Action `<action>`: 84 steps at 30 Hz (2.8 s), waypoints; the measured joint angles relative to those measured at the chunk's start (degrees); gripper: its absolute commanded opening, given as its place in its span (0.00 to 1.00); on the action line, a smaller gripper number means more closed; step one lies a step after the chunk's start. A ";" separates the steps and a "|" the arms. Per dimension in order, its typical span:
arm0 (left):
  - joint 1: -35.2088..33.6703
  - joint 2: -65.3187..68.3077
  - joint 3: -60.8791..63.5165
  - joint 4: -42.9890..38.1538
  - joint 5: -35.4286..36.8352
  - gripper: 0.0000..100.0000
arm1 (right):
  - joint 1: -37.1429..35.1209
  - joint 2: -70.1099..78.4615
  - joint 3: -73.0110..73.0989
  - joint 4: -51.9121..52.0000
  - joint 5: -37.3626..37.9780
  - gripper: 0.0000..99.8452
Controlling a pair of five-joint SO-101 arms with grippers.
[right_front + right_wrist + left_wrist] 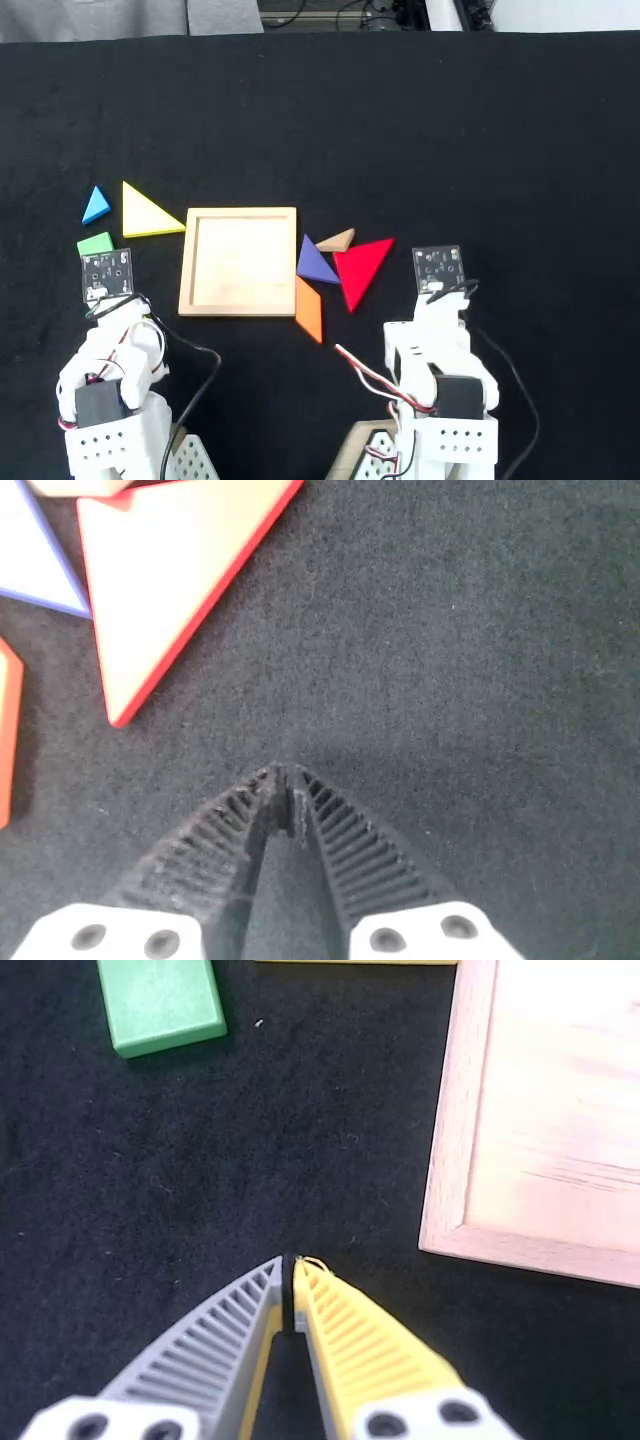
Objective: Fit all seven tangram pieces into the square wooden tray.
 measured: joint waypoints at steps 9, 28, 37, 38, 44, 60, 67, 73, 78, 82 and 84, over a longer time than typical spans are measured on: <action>0.00 0.00 0.00 0.00 0.00 0.03 | 0.00 0.00 0.00 0.00 0.00 0.01; 2.29 0.00 0.00 0.00 0.00 0.03 | 0.00 0.00 0.00 0.00 0.00 0.01; 2.29 0.00 0.00 0.00 0.00 0.03 | 0.00 0.00 0.00 0.00 0.00 0.01; 2.29 0.00 0.00 0.00 0.00 0.03 | 0.00 0.00 0.00 0.00 0.09 0.01; 2.29 0.00 0.00 0.00 0.00 0.03 | 0.00 0.00 0.00 -0.09 0.18 0.02; 1.76 0.00 -0.18 -16.97 -0.88 0.03 | 0.00 0.00 0.00 -36.84 0.18 0.02; 1.76 0.00 0.00 -16.97 -9.49 0.03 | -2.81 0.00 0.00 -41.67 0.18 0.02; 1.76 0.00 0.00 -16.97 -10.11 0.03 | -8.88 0.00 -4.22 -42.20 0.18 0.01; 1.76 0.00 0.00 -16.97 -8.53 0.03 | -12.04 0.62 -7.65 -42.29 0.18 0.01; 1.76 0.00 0.00 -16.97 -8.35 0.03 | -12.57 7.56 -12.22 -42.55 0.18 0.01; 1.76 0.00 0.00 -16.97 -8.35 0.03 | -12.57 12.75 -15.47 -42.55 0.18 0.01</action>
